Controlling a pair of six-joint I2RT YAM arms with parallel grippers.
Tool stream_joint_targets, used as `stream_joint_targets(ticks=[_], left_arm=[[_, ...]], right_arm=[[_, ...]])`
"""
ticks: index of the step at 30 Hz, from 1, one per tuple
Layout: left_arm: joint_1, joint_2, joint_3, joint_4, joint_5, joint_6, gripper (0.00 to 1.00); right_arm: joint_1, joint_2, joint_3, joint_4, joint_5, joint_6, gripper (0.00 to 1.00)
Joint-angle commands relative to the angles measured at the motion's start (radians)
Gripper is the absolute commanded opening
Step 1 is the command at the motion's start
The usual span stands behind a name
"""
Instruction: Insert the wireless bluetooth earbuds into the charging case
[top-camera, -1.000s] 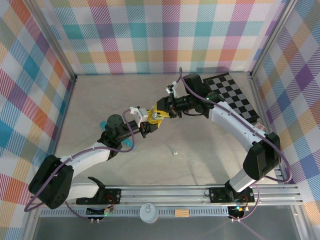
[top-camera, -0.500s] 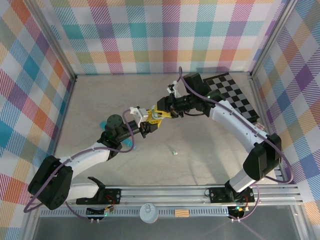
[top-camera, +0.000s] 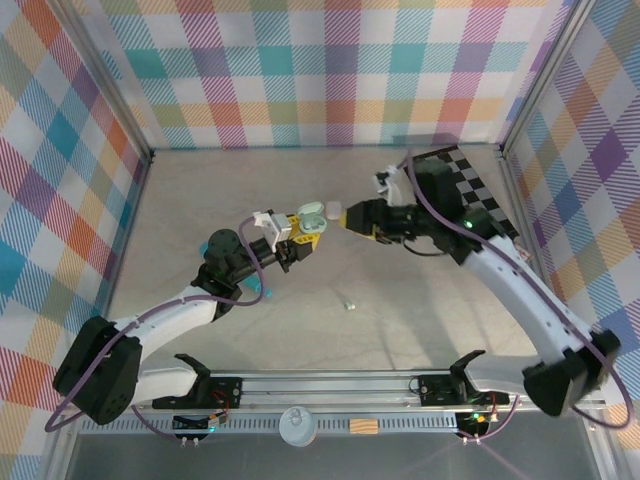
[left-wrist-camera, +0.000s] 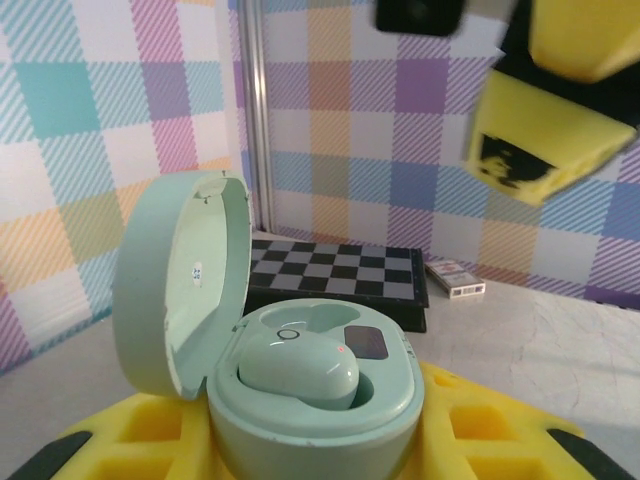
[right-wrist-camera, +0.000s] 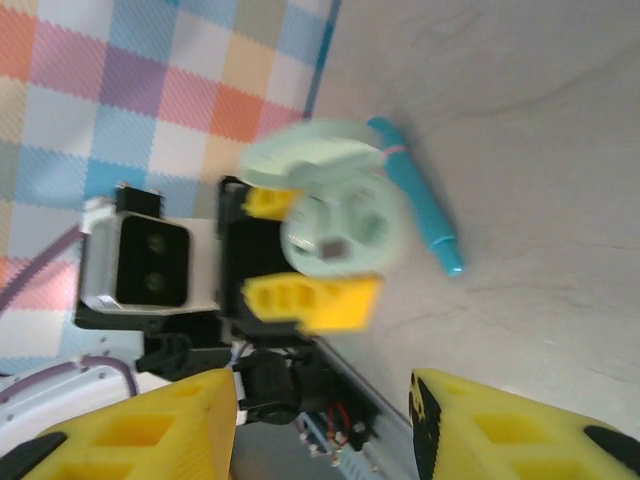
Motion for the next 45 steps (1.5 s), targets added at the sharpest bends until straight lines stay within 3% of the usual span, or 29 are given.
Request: stream_joint_targets(ticks=[1,6,9,15,24,37,45], left_arm=[[0.024,-0.042,0.017,0.022,0.007,0.009,0.30],[0.038,-0.074,0.012,-0.007,0.006,0.010,0.30],[0.054,-0.089,-0.001,-0.010,-0.004,-0.004,0.30],[0.120,-0.093,-0.027,0.035,0.000,-0.065,0.31],[0.181,-0.113,-0.032,0.056,0.004,-0.100,0.30],[0.189,-0.151,-0.028,0.008,0.012,-0.097,0.30],[0.212,-0.162,-0.032,-0.024,-0.026,-0.080,0.30]], right_arm=[[-0.051,-0.065,-0.142,-0.017,0.091,0.037,0.49],[-0.062,-0.088,-0.331,-0.014,0.080,0.061,0.49],[-0.028,-0.049,-0.376,-0.038,0.109,-0.012,0.45],[0.081,0.062,-0.390,-0.070,0.277,-0.179,0.45],[0.293,0.309,-0.273,-0.143,0.566,-0.336,0.43],[0.323,0.524,-0.180,-0.101,0.544,-0.408,0.36],[0.371,0.532,-0.176,-0.130,0.659,-0.389,0.34]])
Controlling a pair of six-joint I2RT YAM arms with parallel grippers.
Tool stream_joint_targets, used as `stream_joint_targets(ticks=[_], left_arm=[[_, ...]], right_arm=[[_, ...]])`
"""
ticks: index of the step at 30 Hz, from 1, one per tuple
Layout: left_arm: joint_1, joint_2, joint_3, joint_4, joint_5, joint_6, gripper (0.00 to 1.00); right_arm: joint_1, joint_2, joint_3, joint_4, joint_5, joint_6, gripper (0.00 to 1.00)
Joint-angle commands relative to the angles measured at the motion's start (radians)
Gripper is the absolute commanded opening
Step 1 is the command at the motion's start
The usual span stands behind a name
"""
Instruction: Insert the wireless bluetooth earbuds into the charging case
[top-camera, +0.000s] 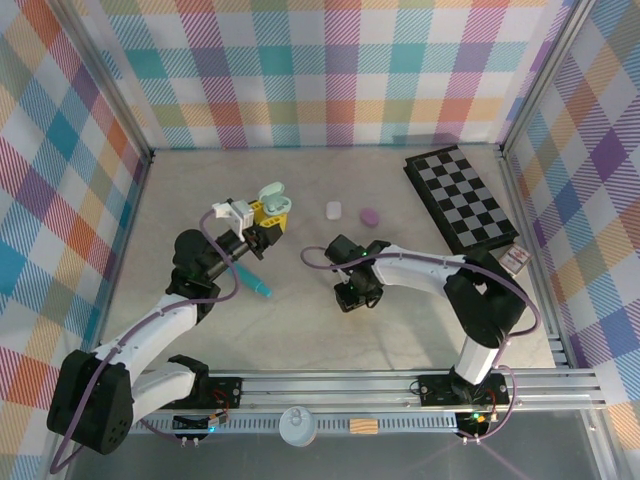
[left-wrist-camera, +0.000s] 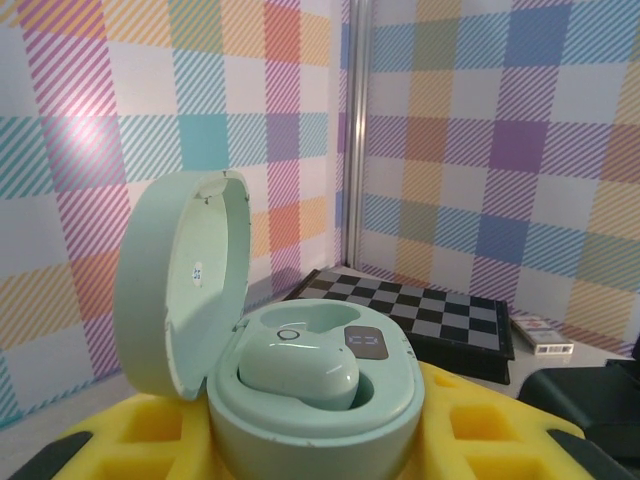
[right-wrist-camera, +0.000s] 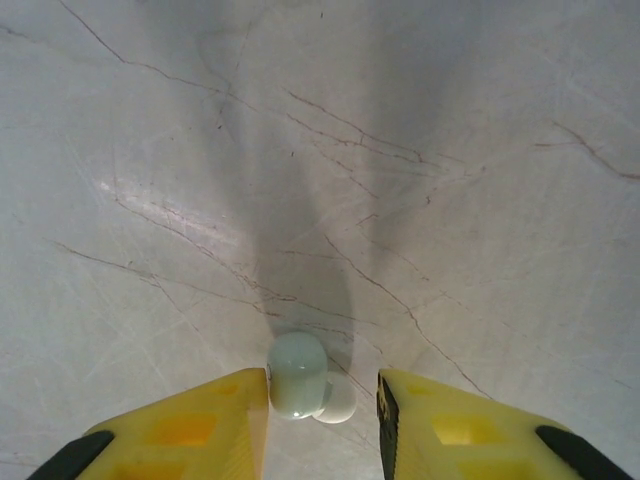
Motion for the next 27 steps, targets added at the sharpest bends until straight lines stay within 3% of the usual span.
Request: stream_joint_targets(ticks=[1,11,20,27], left_arm=[[0.026,-0.016,-0.003,0.000,-0.023,0.007,0.30],[0.098,-0.017,0.019,-0.020,-0.053,0.011,0.30],[0.112,-0.054,0.031,-0.052,-0.073,0.010,0.30],[0.113,-0.062,0.037,-0.062,-0.069,0.008,0.30]], right_arm=[[0.028,-0.006,0.013,-0.032,0.069,0.003,0.34],[0.134,0.053,0.084,-0.095,0.250,0.011,0.33],[0.199,0.134,0.140,-0.152,0.396,-0.019,0.32],[0.220,0.159,0.154,-0.166,0.428,-0.029,0.30]])
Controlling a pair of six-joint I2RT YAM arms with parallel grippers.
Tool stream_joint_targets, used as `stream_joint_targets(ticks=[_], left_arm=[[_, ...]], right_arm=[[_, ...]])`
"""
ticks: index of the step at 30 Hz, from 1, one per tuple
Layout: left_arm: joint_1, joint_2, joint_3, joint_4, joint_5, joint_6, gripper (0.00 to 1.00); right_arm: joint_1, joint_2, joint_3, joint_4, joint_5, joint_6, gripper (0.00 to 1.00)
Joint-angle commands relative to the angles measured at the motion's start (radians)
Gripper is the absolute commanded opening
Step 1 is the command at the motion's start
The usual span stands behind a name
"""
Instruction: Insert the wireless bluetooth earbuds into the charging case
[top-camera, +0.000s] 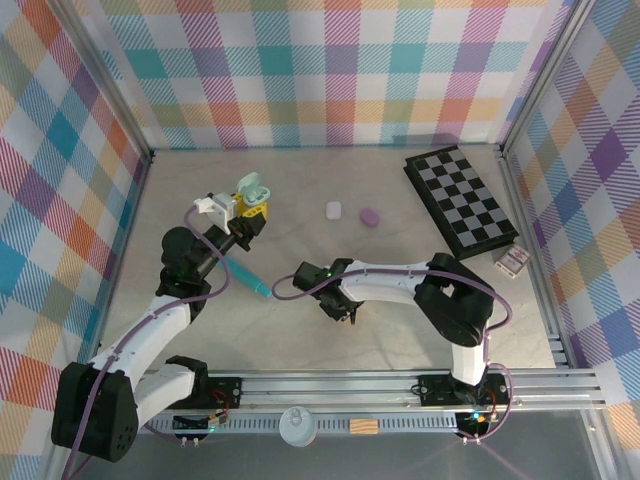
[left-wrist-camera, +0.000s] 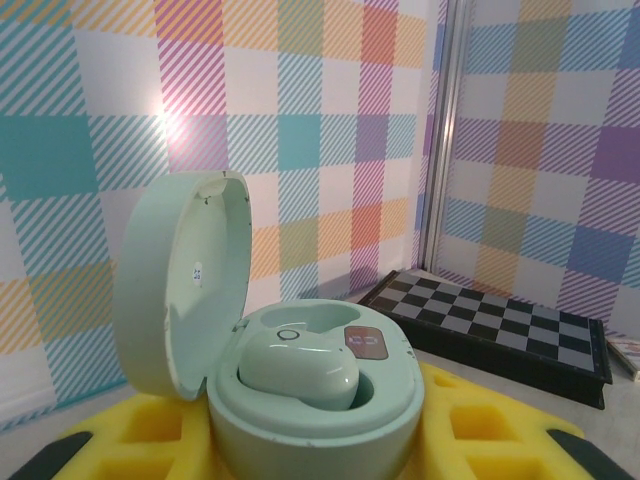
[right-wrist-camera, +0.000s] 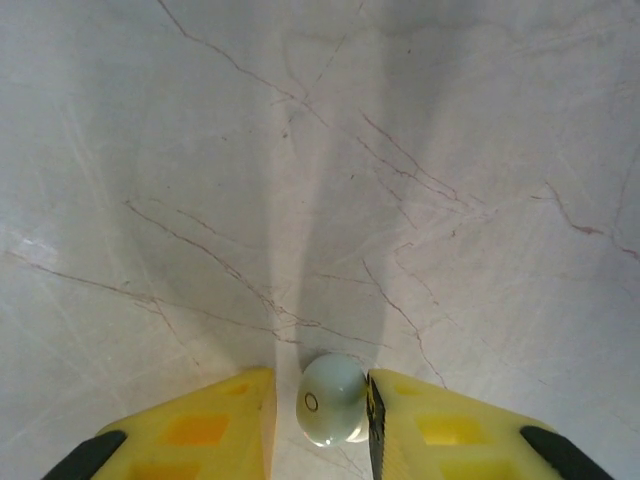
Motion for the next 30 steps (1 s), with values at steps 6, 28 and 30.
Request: stream_joint_targets(ticks=[6,28,30], left_arm=[[0.014,-0.021,0.026,0.004,-0.002,0.000,0.30],[0.013,-0.023,0.021,0.019,0.027,-0.020,0.30],[0.014,-0.020,0.021,0.022,0.035,-0.019,0.30]], right_arm=[[0.019,0.034,0.028,-0.058,0.059,-0.010,0.27],[0.017,0.019,0.055,-0.087,0.095,-0.031,0.18],[0.007,-0.014,0.051,-0.087,0.076,-0.023,0.18]])
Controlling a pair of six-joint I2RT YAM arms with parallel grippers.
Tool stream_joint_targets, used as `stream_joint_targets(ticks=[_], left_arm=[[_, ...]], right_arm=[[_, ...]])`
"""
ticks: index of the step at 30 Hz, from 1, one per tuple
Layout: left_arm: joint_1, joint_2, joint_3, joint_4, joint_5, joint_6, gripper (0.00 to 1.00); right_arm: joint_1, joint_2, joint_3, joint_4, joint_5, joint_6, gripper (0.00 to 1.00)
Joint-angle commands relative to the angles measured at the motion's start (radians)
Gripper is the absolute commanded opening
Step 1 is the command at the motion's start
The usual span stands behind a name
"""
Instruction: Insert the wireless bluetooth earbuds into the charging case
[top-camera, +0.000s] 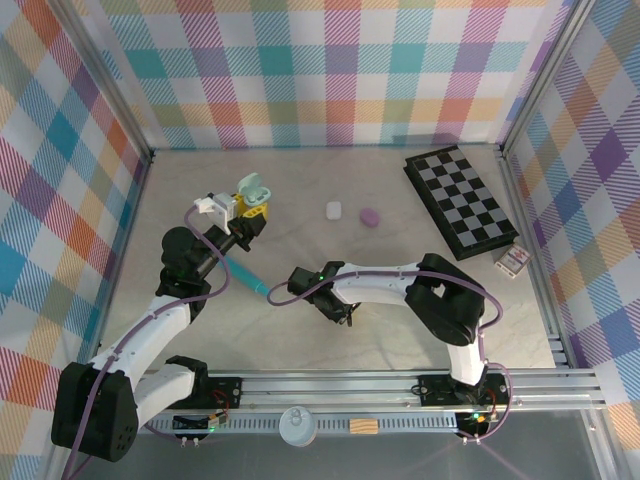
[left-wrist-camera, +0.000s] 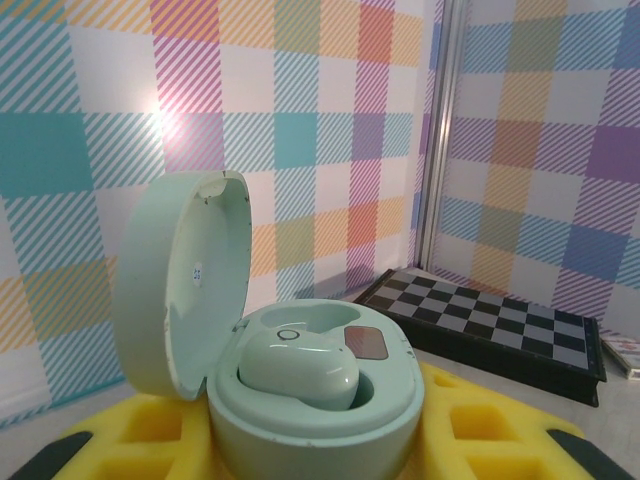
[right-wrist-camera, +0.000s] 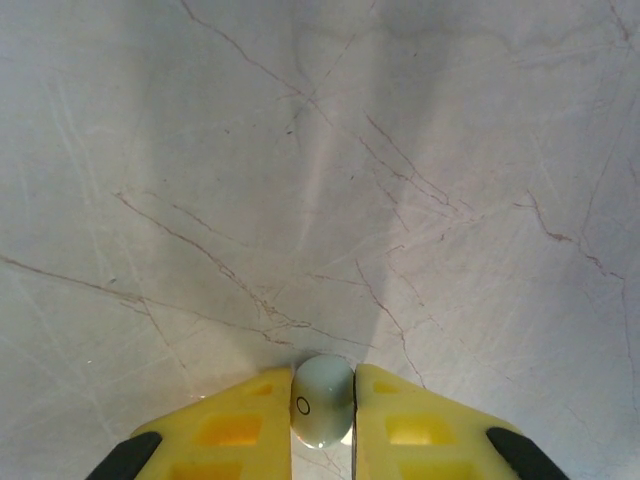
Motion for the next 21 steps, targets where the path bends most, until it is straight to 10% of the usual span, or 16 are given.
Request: stream_joint_targets(ticks=[1,21], left_arm=[[0.013,-0.016,0.021,0.025,0.031,-0.014,0.30],[-0.075,0.029,0.015,0.035,0.084,0.025,0.31]], right_arm=[[-0.016,-0.079,0.005,-0.029,-0.006,0.009,0.18],[-0.236,-0.527,0.124,0.000,-0.445,0.000,0.19]])
